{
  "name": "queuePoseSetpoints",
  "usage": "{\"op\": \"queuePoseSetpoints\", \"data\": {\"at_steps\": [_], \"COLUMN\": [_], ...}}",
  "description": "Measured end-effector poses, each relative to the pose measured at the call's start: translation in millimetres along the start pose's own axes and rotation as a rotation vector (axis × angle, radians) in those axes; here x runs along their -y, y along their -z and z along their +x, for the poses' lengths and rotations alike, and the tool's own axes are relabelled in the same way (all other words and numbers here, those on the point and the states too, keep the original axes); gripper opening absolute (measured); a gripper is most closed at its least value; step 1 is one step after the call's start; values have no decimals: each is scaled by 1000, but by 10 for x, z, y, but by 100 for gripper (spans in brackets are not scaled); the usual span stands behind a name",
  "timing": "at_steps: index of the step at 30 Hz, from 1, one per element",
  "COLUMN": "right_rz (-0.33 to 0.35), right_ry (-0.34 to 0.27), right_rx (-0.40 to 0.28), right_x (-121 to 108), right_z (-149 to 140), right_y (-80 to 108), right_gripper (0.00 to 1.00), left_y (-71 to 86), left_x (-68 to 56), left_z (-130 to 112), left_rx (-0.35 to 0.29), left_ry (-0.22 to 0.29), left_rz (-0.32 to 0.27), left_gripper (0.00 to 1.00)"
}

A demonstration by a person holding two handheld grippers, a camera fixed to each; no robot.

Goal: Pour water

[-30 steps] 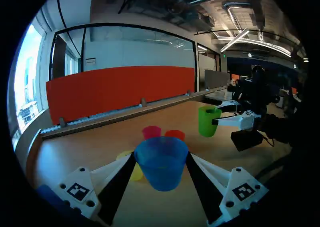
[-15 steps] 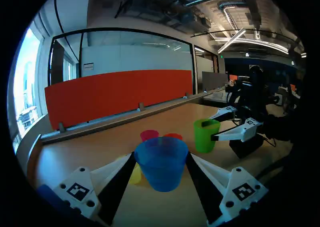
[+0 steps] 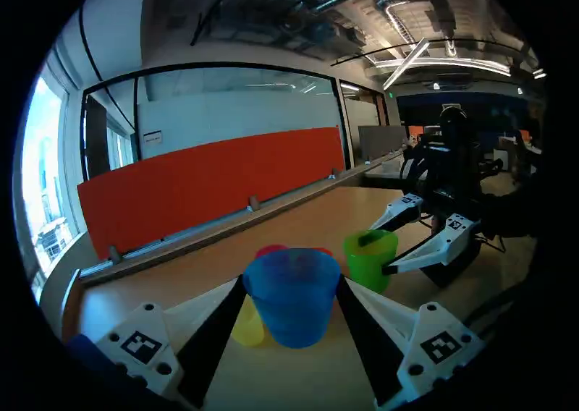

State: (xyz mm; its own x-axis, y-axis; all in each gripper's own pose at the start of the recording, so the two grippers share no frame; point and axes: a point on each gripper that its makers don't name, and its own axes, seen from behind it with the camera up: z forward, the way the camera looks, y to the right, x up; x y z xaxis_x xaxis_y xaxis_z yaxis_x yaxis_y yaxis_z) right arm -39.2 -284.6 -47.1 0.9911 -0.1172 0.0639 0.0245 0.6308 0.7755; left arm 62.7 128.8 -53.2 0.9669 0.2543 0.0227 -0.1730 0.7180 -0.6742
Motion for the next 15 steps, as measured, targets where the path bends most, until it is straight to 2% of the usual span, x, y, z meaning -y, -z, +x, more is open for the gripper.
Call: {"op": "queuePoseSetpoints", "data": {"at_steps": [9,15], "right_rz": [58,83], "right_ry": [25,38], "right_rx": [33,44], "right_x": [160,223], "right_z": [-69,-64], "right_y": [-85,-123], "right_gripper": [91,91], "left_y": [-80,-163], "left_x": [6,-48], "left_z": [109,103], "left_rx": [-4,6], "left_ry": [-119,-181], "left_rz": [8,3], "left_gripper": [88,88]}}
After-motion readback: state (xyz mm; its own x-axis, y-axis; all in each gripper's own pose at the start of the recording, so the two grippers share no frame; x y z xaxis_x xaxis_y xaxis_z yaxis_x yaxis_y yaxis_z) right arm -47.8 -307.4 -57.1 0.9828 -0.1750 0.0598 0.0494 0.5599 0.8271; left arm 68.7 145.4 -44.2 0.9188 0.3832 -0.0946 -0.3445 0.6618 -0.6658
